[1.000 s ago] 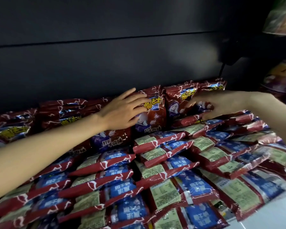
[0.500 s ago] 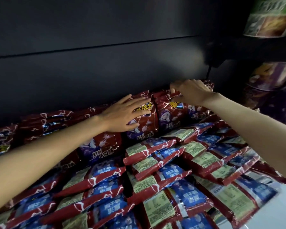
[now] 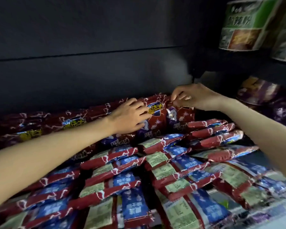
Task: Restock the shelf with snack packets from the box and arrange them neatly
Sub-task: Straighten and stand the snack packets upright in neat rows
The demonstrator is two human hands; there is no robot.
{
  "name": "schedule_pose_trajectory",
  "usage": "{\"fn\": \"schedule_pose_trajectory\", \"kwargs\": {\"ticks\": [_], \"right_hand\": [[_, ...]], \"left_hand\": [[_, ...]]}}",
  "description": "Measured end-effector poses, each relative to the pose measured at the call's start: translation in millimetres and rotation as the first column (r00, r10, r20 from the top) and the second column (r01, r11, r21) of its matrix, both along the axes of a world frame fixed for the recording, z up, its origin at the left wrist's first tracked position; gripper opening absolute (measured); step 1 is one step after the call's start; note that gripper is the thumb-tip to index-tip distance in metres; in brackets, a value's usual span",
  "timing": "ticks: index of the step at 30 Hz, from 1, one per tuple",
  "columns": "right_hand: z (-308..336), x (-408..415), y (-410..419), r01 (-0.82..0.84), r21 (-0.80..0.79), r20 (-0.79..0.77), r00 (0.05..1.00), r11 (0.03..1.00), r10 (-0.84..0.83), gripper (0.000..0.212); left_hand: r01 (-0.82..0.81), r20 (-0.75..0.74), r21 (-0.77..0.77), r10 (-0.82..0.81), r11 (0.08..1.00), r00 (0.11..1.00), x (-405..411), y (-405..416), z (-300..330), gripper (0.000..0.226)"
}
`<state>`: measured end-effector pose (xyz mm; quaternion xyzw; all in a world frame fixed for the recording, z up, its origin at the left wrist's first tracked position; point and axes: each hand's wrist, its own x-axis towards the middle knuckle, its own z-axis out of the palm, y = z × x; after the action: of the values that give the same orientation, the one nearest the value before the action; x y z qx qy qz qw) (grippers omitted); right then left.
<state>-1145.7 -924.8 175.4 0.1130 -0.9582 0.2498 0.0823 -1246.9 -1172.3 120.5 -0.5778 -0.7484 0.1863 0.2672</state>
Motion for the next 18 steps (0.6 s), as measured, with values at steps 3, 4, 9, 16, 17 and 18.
{"fn": "schedule_pose_trajectory", "kwargs": {"ticks": [3, 4, 9, 16, 17, 18], "right_hand": [[-1, 30, 40, -0.082, -0.033, 0.103, 0.991, 0.996, 0.086, 0.02], [-3, 36, 50, -0.111, -0.004, 0.163, 0.98, 0.994, 0.11, 0.026], [-22, 30, 78, -0.237, 0.197, 0.34, 0.927, 0.951, 0.161, 0.018], [-18, -1, 68, -0.104, 0.407, -0.041, 0.99, 0.907, 0.132, 0.012], [-18, -7, 64, -0.049, 0.456, -0.094, 0.99, 0.888, 0.103, 0.011], [-19, -13, 61, -0.003, 0.483, -0.147, 0.986, 0.876, 0.084, 0.009]], "left_hand": [[-0.073, -0.038, 0.044, 0.075, 0.996, 0.996, 10, 17, -2, 0.034], [-0.105, -0.04, 0.045, 0.107, 0.993, 0.994, 14, 22, -3, 0.035], [-0.252, 0.015, 0.047, 0.251, 0.967, 0.968, 33, 35, -3, 0.05], [-0.293, 0.061, 0.042, 0.291, 0.955, 0.955, 39, 32, -2, 0.051], [-0.292, 0.062, 0.043, 0.289, 0.955, 0.955, 39, 33, -2, 0.052], [-0.29, 0.062, 0.045, 0.287, 0.956, 0.956, 38, 34, -3, 0.054]]}}
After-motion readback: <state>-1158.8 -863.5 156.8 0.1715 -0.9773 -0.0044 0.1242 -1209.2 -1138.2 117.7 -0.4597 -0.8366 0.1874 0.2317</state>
